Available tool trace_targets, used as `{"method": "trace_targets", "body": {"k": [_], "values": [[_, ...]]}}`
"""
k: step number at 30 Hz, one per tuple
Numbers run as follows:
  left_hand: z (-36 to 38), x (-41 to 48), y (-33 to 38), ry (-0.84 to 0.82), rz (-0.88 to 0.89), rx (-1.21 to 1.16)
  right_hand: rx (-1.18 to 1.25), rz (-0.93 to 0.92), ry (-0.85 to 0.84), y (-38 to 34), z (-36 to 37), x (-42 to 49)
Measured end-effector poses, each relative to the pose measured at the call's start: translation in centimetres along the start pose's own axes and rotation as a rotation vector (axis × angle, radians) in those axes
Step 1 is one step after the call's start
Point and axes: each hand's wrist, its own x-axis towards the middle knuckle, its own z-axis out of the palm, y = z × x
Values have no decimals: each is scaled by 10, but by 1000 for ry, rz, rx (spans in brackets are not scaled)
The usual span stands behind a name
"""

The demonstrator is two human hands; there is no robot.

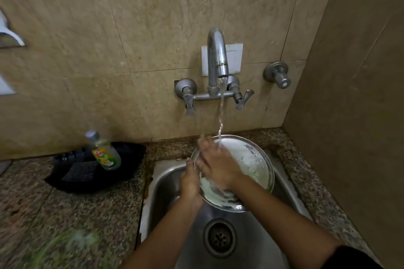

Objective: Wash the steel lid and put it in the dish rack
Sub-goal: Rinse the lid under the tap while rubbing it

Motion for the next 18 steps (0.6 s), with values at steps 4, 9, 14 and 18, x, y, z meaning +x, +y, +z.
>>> {"method": "trace_targets", "body": {"k": [4, 9, 14, 18], "values": [[-10, 13, 12, -58, -48, -50, 41, -258, -161, -13, -9, -54], [-25, 29, 6, 17, -25, -31, -159, 15, -17, 57, -19, -82], [-7, 4, 2, 30, -46, -16, -116, 191, 85, 40, -14, -11], [-5, 7, 8, -27, -18, -54, 15, -122, -84, -17, -7, -9]]}}
